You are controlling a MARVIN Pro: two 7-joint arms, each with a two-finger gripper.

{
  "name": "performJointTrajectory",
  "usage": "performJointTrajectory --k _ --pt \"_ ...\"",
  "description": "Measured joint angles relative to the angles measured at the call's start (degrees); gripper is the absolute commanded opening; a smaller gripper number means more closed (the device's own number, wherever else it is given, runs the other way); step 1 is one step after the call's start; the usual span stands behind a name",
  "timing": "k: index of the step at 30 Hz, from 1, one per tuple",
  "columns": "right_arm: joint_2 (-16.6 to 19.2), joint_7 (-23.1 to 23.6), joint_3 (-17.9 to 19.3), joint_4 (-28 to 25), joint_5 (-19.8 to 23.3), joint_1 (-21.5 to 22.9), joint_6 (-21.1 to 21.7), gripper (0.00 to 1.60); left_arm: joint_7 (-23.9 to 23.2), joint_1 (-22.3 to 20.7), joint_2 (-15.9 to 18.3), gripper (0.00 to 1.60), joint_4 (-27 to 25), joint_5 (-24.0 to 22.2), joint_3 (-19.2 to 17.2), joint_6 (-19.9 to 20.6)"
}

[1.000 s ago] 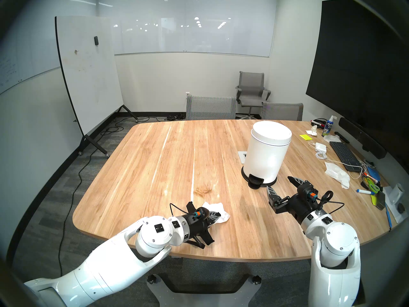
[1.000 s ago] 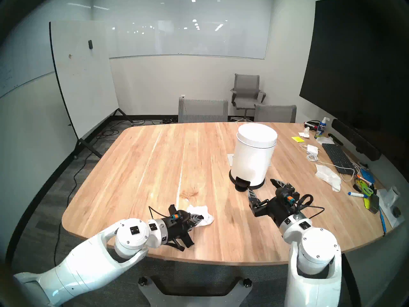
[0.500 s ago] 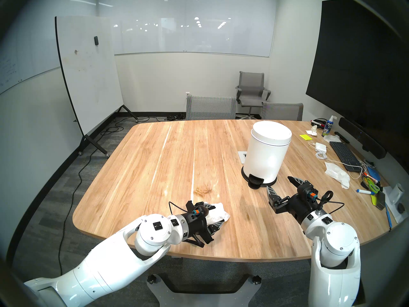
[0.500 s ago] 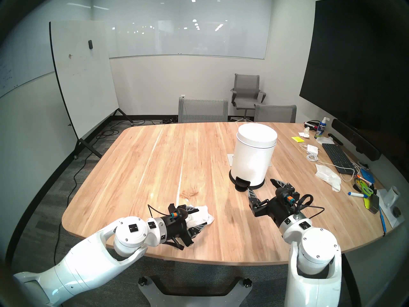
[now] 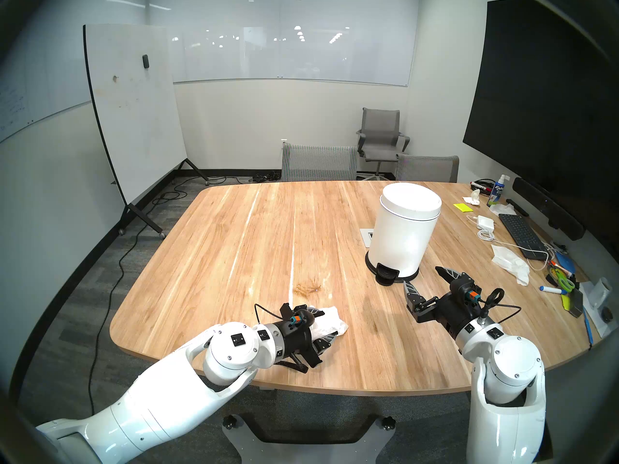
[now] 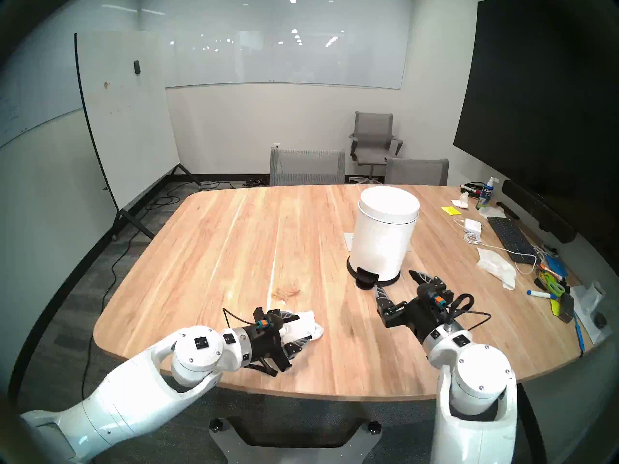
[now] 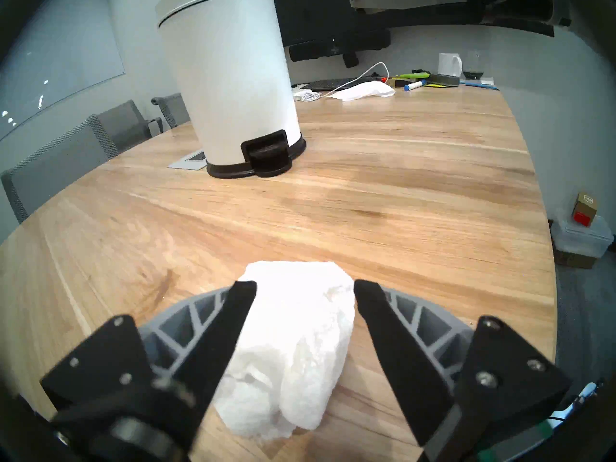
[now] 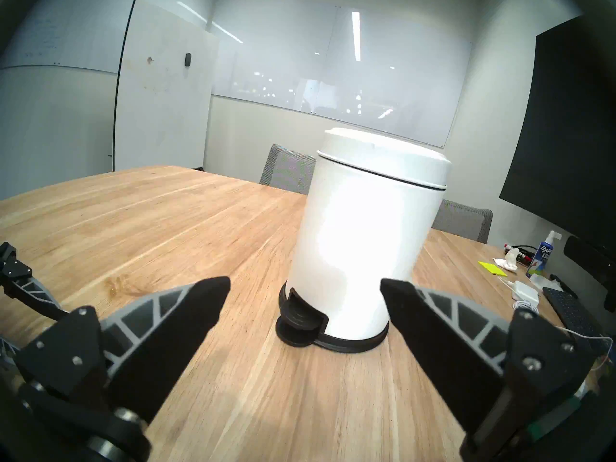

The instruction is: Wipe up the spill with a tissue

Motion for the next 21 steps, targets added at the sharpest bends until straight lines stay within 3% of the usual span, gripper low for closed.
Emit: performJointTrajectory --k 12,14,15,18,19,21 --pt "0.0 0.0 0.0 0.0 0.0 0.0 0.0 1.6 -0.6 -0.56 -0.15 1.2 1.18 0.13 0.33 1.05" --pt "0.0 0.0 0.0 0.0 0.0 0.0 0.0 1.6 -0.68 -0.65 -0.18 1.07 1.29 0.22 0.47 1.3" --pt "0.0 0.0 0.0 0.0 0.0 0.0 0.0 1.6 -0.72 -0.68 -0.19 0.72 1.31 0.27 0.51 1.39" --pt "0.0 0.0 0.0 0.0 0.0 0.0 0.0 1.6 -0.84 -0.71 -0.19 0.45 1.31 0.41 0.64 1.6" --pt "0.0 0.0 0.0 0.0 0.0 0.0 0.0 1.6 -0.88 -0.71 -0.19 0.23 1.31 0.45 0.68 1.65" --pt "0.0 0.0 0.0 0.0 0.0 0.0 0.0 1.6 -0.94 -0.71 -0.19 0.0 1.31 0.51 0.71 1.71"
